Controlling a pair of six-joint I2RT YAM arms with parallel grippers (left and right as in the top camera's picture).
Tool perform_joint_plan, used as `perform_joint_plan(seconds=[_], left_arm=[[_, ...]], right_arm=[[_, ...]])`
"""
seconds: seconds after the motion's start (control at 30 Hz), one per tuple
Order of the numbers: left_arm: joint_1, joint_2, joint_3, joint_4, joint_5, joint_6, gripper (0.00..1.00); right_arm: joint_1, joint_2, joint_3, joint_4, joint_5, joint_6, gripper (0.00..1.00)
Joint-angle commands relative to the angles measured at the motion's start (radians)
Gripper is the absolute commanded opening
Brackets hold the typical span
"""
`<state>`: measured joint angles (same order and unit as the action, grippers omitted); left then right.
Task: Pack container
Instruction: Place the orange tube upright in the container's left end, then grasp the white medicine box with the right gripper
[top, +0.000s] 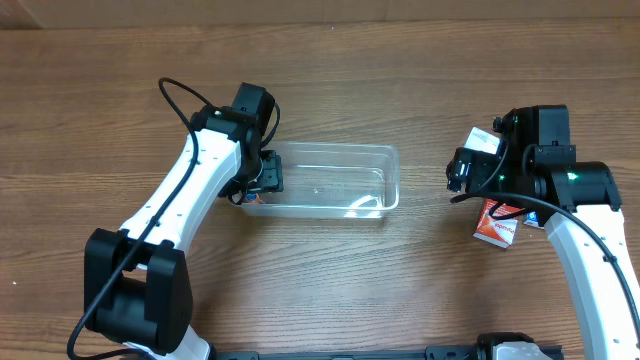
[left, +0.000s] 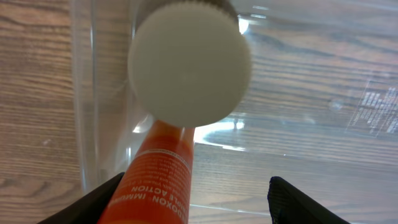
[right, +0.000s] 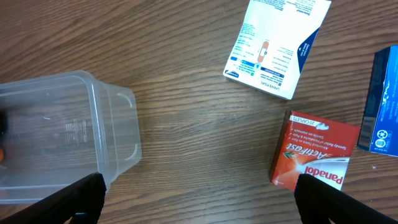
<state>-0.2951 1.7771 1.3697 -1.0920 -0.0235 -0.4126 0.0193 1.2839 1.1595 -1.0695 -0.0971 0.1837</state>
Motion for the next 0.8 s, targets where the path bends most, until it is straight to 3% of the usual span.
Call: perform_joint_plan(seconds=[0.0,0.2,0.4,0.43,0.53,0.6,0.77], left_arm=[[0.0,0.01,0.112,-0.024,-0.01,0.032,0.73],[0.0,0.009,0.383,-0.184,-0.039,0.032,0.73],[0.002,0.006,0.514,-0.312,-0.13,0.025,0.74],[0.016,0.0,0.527,-0.343,-0.17,-0.026,0.76],[0.12,-0.063,0.529,-0.347,-0.137,-0.04,0.83],[0.257,-0.116,0.529,-0.341,-0.024,0.024,0.85],[0.452,-0.141,0.529,-0.344,0.114,0.122,0.84]], right_arm=[[-0.003,-0.01,0.03,0.001,-0.001,0.004,1.0],[-0.003,-0.01,0.03,0.001,-0.001,0.004,1.0],[-0.003,-0.01,0.03,0.001,-0.001,0.004,1.0],[-0.003,-0.01,0.03,0.0,-0.001,0.004,1.0],[-0.003,-0.01,0.03,-0.008,0.005,0.019,1.0],[-0.004,-0.01,0.053,-0.006,0.112,0.105,1.0],[-0.005,0.108,0.336,-0.074,0.178,0.129,1.0]])
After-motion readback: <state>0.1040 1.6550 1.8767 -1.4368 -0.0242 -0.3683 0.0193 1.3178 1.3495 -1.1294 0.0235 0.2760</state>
